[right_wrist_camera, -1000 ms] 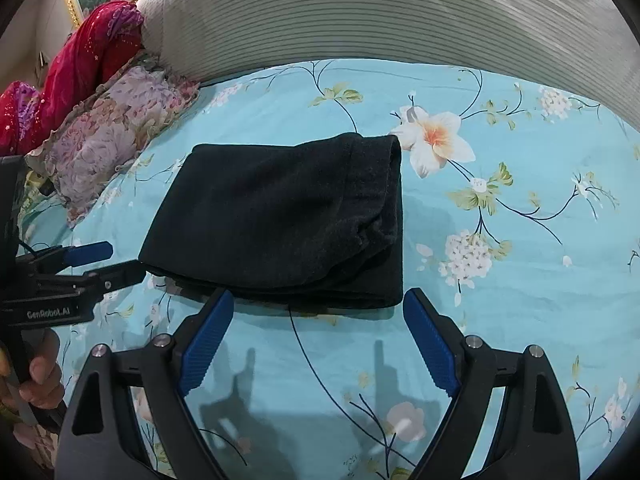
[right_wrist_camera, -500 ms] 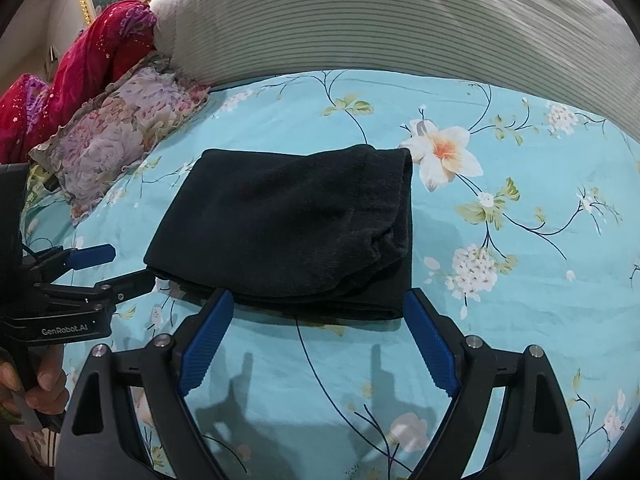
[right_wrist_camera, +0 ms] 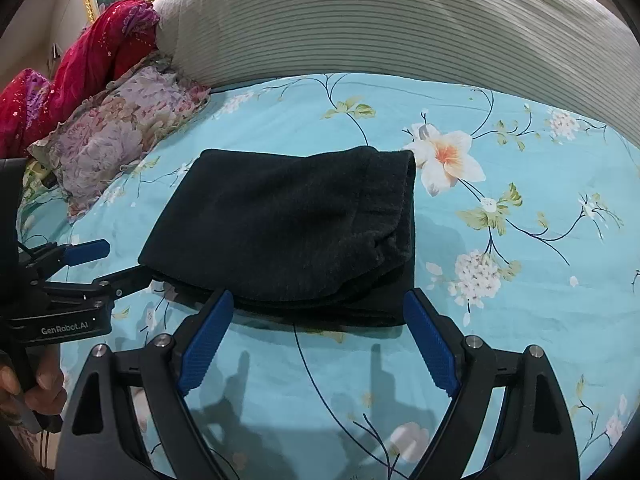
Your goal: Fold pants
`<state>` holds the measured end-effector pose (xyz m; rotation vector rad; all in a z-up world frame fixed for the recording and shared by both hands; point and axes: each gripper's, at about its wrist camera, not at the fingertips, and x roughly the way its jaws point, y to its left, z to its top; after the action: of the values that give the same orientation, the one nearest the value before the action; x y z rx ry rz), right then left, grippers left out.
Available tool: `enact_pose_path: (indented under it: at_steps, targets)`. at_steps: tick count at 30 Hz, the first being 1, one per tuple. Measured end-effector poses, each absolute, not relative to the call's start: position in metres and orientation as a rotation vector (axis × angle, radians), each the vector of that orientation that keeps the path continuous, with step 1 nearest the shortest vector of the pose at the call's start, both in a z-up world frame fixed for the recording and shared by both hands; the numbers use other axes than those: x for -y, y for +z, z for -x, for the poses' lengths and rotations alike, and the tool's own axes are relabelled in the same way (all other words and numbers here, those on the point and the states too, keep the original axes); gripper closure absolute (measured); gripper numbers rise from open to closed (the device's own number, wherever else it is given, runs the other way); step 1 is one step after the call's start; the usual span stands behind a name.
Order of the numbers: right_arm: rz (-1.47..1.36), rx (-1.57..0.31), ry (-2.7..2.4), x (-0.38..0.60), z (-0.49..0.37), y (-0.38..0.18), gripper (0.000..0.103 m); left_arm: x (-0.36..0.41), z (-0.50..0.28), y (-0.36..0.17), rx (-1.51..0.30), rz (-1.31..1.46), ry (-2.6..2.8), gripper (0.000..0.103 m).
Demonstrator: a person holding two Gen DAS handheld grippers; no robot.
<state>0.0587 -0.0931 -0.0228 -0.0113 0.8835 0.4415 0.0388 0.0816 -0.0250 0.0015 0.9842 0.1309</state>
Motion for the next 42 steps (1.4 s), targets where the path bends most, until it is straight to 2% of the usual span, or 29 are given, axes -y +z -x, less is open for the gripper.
enact_pose_path:
  at_steps: [42]
  targets:
    - [0.019, -0.85, 0.464, 0.083, -0.057, -0.025, 0.016, -0.087, -0.044, -0.026, -0.942, 0.004, 0.159, 0.019]
